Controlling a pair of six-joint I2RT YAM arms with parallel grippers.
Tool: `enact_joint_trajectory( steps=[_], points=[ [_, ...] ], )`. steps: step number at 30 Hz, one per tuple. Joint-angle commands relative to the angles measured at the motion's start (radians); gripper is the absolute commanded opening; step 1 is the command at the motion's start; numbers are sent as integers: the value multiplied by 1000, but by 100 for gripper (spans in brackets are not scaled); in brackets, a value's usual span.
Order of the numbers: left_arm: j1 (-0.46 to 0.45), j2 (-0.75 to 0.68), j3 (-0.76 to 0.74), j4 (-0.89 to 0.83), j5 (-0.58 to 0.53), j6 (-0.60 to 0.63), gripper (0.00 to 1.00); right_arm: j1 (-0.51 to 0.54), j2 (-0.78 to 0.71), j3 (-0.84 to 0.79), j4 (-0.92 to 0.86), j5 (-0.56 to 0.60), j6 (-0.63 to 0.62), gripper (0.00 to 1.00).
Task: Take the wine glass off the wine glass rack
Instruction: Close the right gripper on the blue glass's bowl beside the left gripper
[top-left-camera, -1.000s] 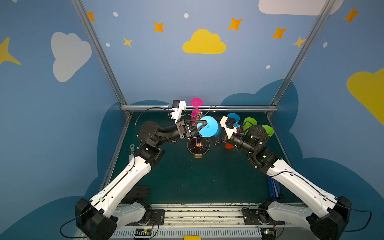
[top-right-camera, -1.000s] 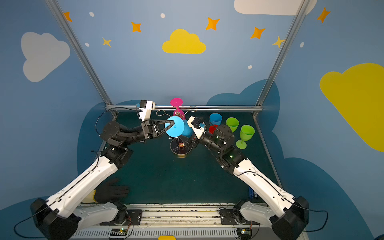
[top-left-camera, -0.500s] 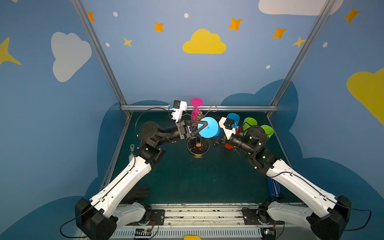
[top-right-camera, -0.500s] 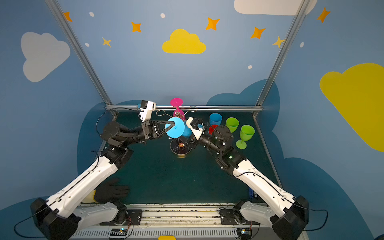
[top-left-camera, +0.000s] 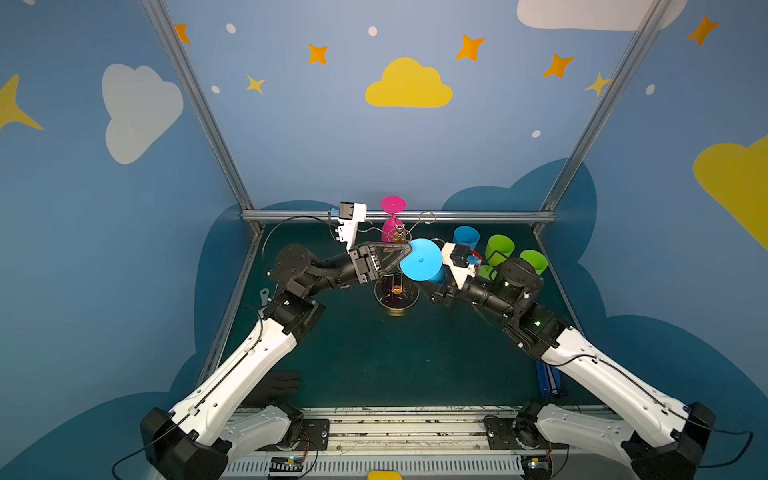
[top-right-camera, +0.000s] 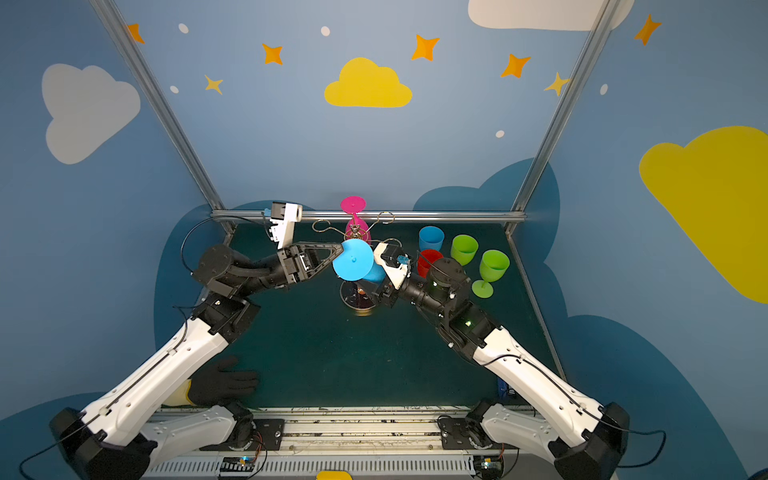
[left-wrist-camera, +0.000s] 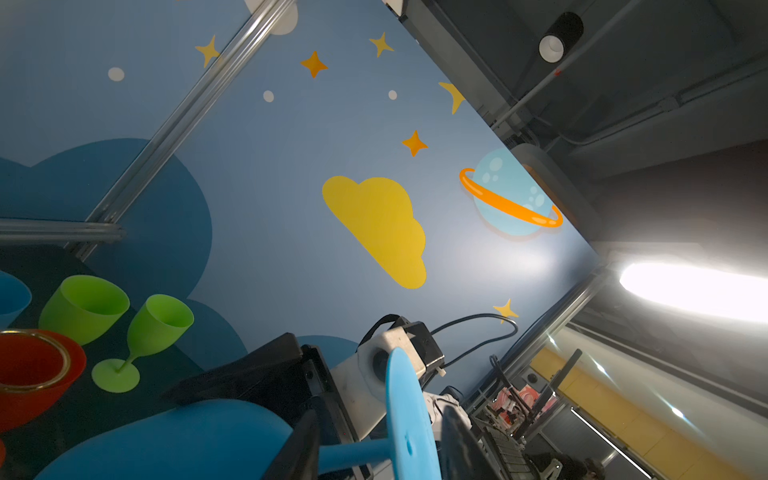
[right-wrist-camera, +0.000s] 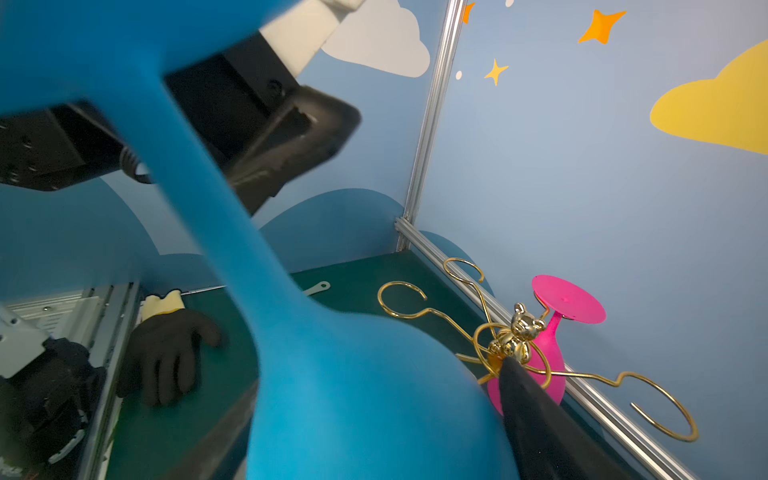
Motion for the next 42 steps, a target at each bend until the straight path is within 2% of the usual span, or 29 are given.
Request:
enact_joint_trajectory(
  steps=[1, 4, 7, 9, 12, 15, 19, 25, 33, 42],
  points=[
    [3, -46, -11, -49, -57, 164, 70, 8, -27, 66, -124, 51, 42, 42],
    [2, -97, -34, -147, -145, 333, 78, 11, -44, 119, -243, 83, 65, 37],
    [-1, -145, -101, -152, -242, 494, 79, 15, -66, 160, -345, 106, 83, 34],
    [-6, -168, -155, -126, -276, 642, 79, 20, -74, 186, -417, 127, 85, 32],
    [-22, -177, -206, -86, -277, 872, 77, 28, -73, 228, -521, 156, 93, 30],
    [-58, -171, -219, -123, -294, 1109, 71, 34, -53, 278, -620, 168, 113, 30],
    [-110, -179, -238, -106, -344, 1293, 68, 47, -20, 326, -714, 166, 129, 27],
    [-144, -195, -248, -92, -380, 1393, 66, 77, 22, 355, -784, 159, 134, 24],
    [-155, -209, -268, -63, -424, 1390, 61, 125, 71, 357, -806, 149, 152, 21],
    [-155, -222, -268, -97, -414, 1375, 40, 158, 102, 364, -799, 148, 166, 22]
  ],
)
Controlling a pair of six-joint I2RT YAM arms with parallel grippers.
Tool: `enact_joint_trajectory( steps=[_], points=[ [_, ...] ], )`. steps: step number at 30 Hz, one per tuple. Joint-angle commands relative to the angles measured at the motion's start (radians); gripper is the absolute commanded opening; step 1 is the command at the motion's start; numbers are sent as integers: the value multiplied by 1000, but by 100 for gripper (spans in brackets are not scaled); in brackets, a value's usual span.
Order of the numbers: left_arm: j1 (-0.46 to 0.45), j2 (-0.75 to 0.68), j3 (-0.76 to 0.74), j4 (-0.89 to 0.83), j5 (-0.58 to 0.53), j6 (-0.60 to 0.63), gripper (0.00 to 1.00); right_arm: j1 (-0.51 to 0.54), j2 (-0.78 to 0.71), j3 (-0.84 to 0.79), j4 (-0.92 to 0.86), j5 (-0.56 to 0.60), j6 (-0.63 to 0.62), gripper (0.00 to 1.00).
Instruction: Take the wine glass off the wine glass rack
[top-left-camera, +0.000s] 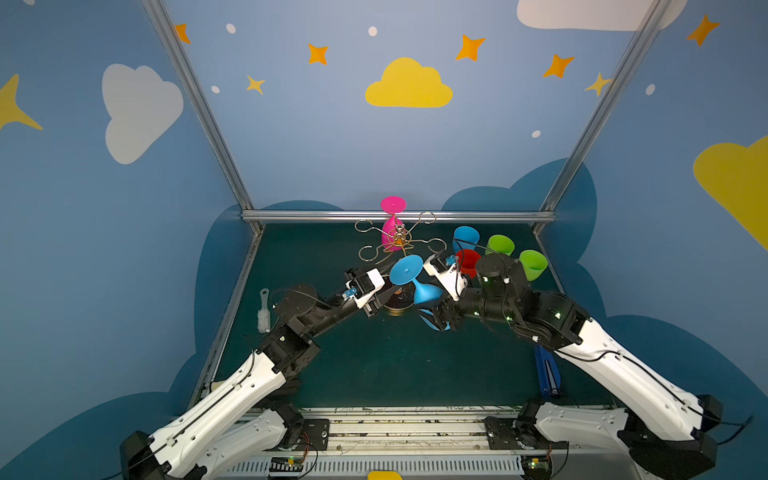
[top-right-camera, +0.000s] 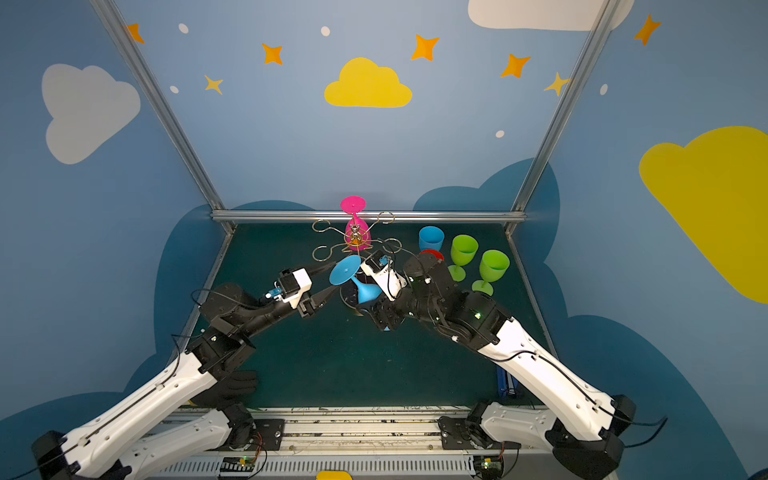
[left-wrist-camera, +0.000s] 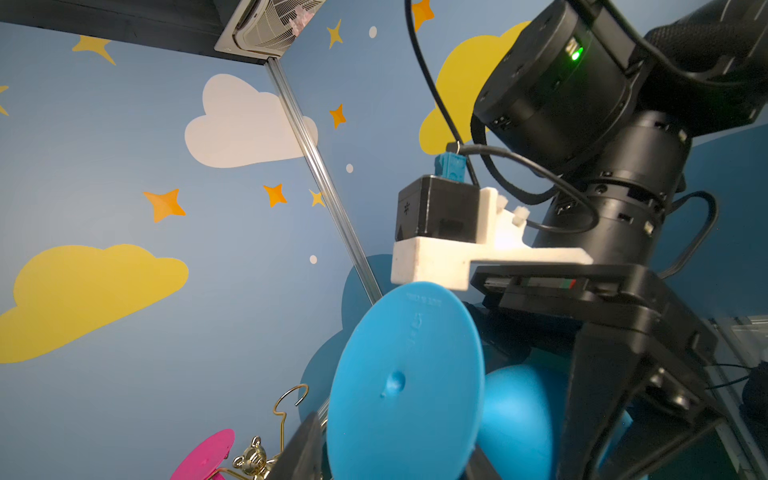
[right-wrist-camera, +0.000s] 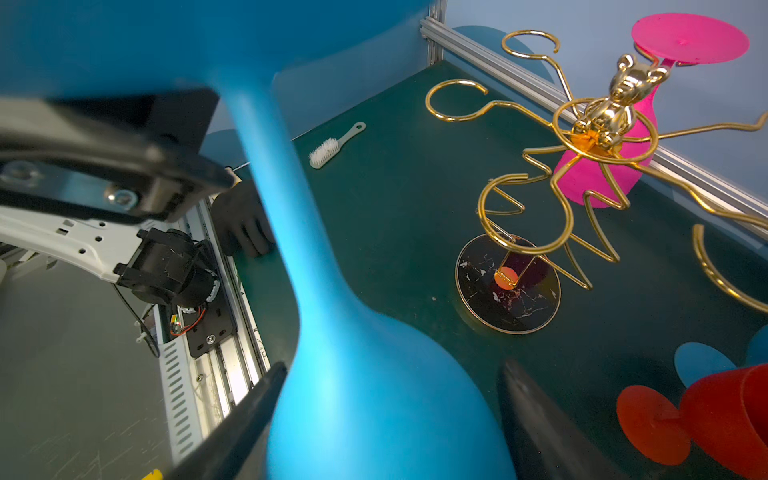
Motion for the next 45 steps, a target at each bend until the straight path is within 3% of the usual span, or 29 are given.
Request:
enact_joint_trajectory(
  steps=[1, 8, 16, 19, 27, 37, 45],
  points=[
    [1, -24, -3, 14, -10, -7, 37, 16, 11, 25, -3, -10, 7, 23],
    [1, -48, -9, 13, -12, -21, 3, 22, 15, 16, 15, -17, 42, 32],
    [0, -80, -43, 39, -88, -94, 3, 18, -35, -31, 118, -29, 102, 71],
    [0, -91, -56, 38, -117, -140, 3, 10, -74, -62, 181, -42, 114, 78],
    [0, -138, -85, 19, -188, -218, 3, -26, -216, -132, 280, -58, 116, 81],
    [1, -198, -124, -11, -260, -276, 3, -83, -505, -342, 394, 25, 111, 80],
    [1, -215, -133, -13, -265, -300, 3, -93, -492, -420, 420, 6, 152, 73]
  ],
)
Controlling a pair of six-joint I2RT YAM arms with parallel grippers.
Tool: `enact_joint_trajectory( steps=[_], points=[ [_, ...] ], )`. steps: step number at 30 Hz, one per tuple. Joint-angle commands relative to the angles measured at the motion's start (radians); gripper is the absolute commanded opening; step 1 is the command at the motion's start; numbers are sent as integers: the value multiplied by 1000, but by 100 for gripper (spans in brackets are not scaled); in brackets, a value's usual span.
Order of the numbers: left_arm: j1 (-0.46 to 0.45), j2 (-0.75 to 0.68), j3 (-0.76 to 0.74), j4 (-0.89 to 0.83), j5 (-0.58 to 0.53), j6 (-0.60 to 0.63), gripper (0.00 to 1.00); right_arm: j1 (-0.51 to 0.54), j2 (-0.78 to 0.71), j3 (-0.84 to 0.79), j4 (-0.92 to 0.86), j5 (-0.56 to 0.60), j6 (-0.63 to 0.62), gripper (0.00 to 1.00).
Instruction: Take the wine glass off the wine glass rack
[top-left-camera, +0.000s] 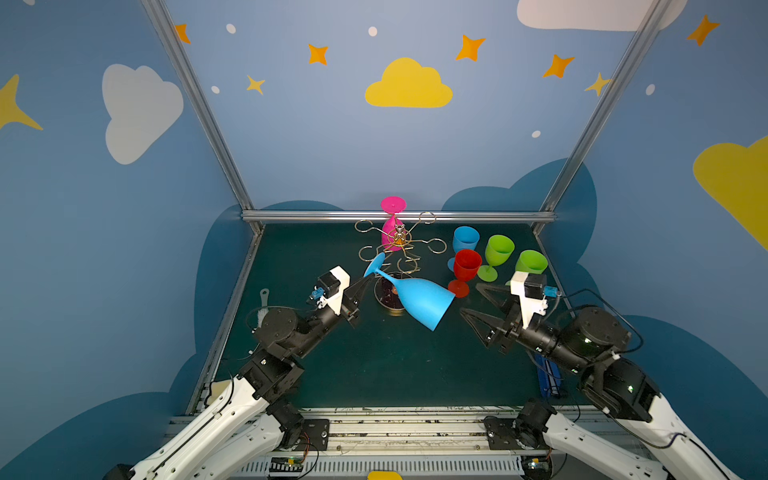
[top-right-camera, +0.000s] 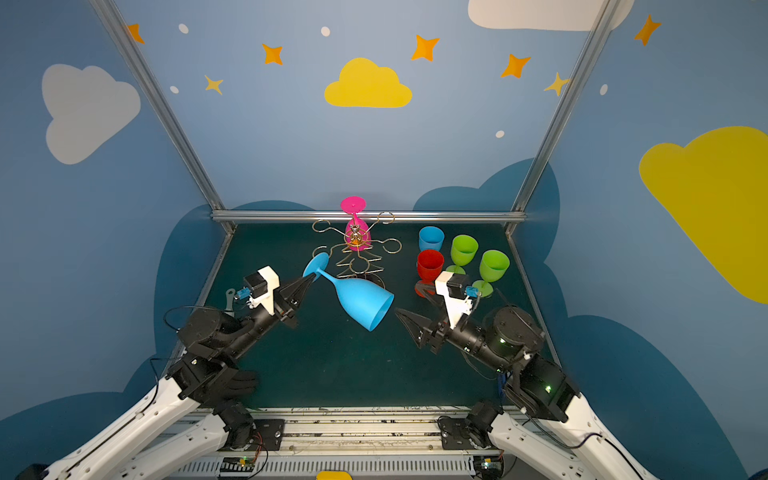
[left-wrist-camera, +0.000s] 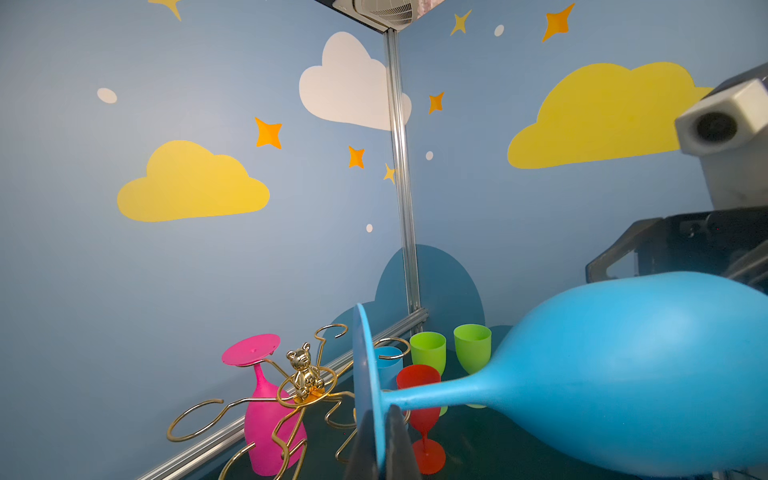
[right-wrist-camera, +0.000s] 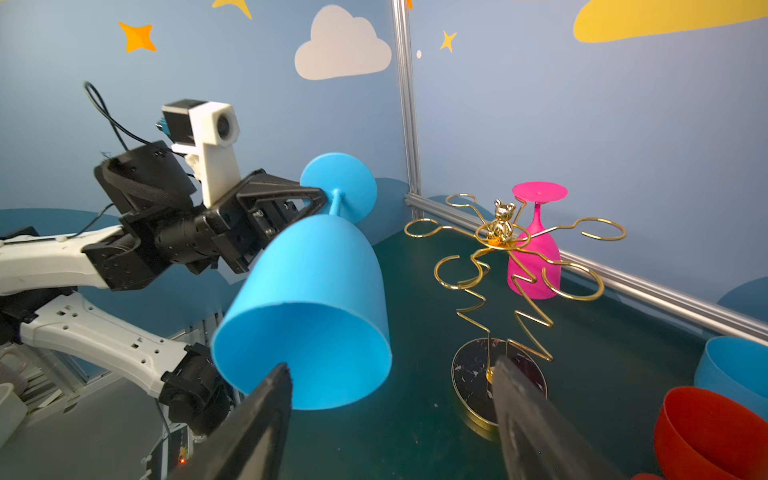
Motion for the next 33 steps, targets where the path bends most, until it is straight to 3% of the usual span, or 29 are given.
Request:
enact_joint_trajectory(
  steps=[1, 8, 15, 19, 20, 24, 30, 33],
  points=[
    [1, -11, 1, 33, -14, -30, 3, -5, 38, -15, 53, -1, 26, 72],
    [0, -11, -3, 28, -15, -38, 3, -6, 138, 3, 139, -53, 43, 64],
    [0, -18, -9, 20, -15, -44, 3, -5, 183, 6, 188, -119, 76, 25],
    [1, -23, -16, 19, -27, -35, 5, -6, 183, 10, 175, -119, 81, 9],
    [1, -24, -18, 20, -35, -34, 11, -6, 185, 15, 160, -110, 78, 6],
    [0, -49, -32, 25, -101, -35, 54, -7, 176, 42, 99, -74, 52, 0],
    [1, -113, -56, 26, -228, -37, 75, -9, 146, 94, -48, 18, -3, 0],
    [2, -157, -72, 23, -328, -27, 81, -8, 126, 128, -167, 62, -25, 0]
  ],
)
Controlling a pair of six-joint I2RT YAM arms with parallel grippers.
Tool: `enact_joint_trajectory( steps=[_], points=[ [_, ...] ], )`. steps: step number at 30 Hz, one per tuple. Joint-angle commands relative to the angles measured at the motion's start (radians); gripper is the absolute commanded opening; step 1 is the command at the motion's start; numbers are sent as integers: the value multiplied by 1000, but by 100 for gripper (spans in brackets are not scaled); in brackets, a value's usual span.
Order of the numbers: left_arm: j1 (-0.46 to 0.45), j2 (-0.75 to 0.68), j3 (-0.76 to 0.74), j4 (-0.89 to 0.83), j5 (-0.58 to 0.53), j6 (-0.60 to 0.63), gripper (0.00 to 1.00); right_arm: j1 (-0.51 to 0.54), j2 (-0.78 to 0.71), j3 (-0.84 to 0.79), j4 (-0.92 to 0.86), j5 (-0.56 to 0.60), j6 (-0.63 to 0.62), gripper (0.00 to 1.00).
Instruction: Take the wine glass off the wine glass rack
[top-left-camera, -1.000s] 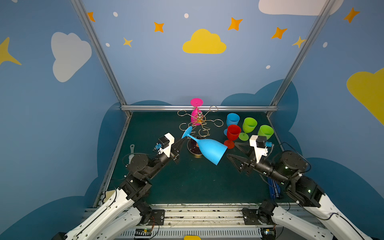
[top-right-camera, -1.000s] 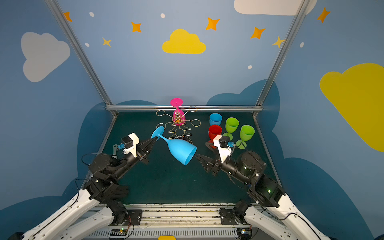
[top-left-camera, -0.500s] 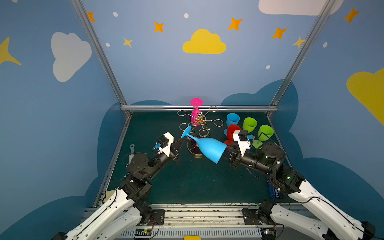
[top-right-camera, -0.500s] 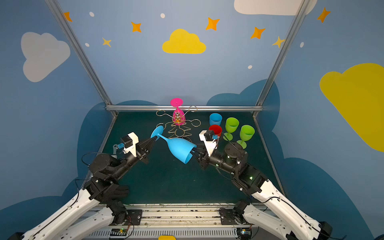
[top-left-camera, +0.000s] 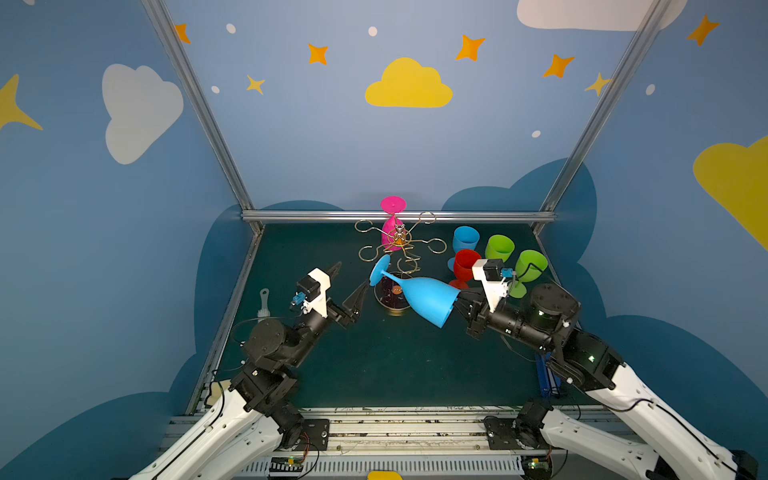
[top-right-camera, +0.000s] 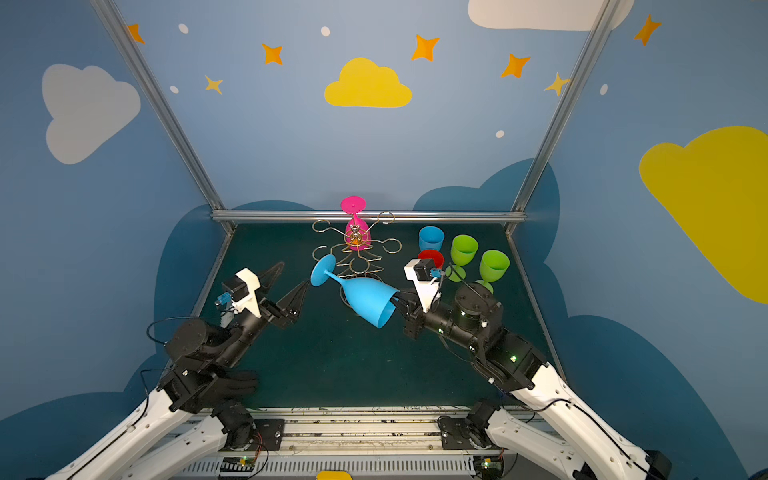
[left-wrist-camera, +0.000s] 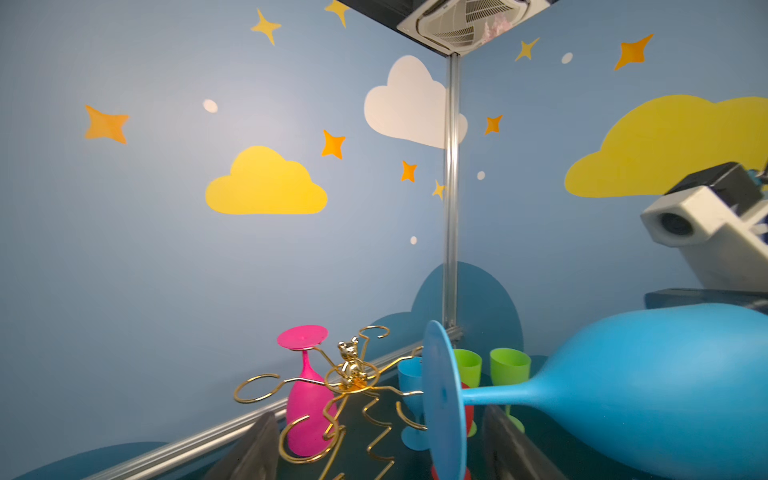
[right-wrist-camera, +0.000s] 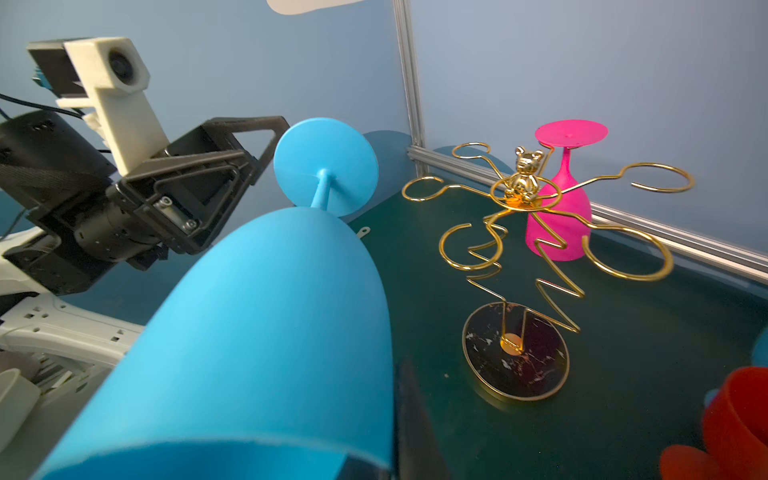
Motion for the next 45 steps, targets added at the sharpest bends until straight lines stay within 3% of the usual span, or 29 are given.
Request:
enact_joint_trajectory(
  steps=[1, 8, 12, 18, 24, 29, 45],
  points=[
    [4, -55, -21, 25, -156, 14, 82, -3, -40, 65, -173, 80, -44, 0],
    [22, -198, -93, 48, -306, 21, 88, -1, -78, 147, -611, 237, 25, 0],
    [36, -248, -117, 32, -348, 29, 89, -4, -82, 134, -743, 348, 96, 0],
    [52, -293, -131, -25, -371, -4, 90, -53, 56, 126, -780, 408, 109, 0],
    [60, -339, -136, -62, -375, -35, 91, -163, 270, 169, -779, 341, 40, 0],
    [62, -372, -133, -92, -389, -38, 91, -200, 382, 188, -750, 366, 6, 0],
    [66, -386, -116, -116, -405, -49, 92, -285, 679, 270, -670, 294, -63, 0]
  ],
)
